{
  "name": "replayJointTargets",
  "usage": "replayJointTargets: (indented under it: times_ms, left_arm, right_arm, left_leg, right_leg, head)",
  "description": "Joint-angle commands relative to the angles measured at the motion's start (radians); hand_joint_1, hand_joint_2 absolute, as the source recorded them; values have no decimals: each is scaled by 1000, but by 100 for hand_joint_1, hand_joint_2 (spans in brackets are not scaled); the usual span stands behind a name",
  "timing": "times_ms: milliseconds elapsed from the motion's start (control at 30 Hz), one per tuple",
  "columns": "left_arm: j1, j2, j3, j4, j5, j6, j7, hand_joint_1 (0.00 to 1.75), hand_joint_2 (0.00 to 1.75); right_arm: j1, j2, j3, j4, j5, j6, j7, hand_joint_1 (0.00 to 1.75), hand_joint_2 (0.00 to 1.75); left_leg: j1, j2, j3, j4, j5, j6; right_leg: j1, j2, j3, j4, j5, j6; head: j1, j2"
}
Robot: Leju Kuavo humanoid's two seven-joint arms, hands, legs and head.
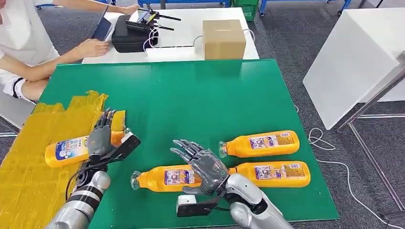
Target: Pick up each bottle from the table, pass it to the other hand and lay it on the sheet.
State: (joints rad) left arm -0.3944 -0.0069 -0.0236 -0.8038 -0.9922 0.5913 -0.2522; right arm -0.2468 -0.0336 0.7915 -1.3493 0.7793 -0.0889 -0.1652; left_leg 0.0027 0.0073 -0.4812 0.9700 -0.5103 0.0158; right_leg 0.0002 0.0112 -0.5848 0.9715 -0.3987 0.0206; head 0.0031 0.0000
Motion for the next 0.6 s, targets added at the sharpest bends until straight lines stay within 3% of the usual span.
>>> replayJointTargets:
  times_ms: [33, 600]
  left_arm:
    - [27, -17, -100, -174, 36, -54, 9, 0, 175]
    - [38, -34, -152, -226, 175, -115, -36, 0, 175]
  right_arm:
    - [-87, -31, 107, 178, 68, 13, 44, 0, 175]
    - [-168, 58, 143, 425, 166, 8, 121, 0, 175]
  left_leg:
    - [1, -1, 1, 0, 0, 0]
    - [0, -1, 1, -1, 0, 0]
  right_leg:
    - [1, -1, 2, -1, 0, 1]
    - [0, -1, 1, -1, 0, 0]
  head:
    - [0, 0]
    - [0, 0]
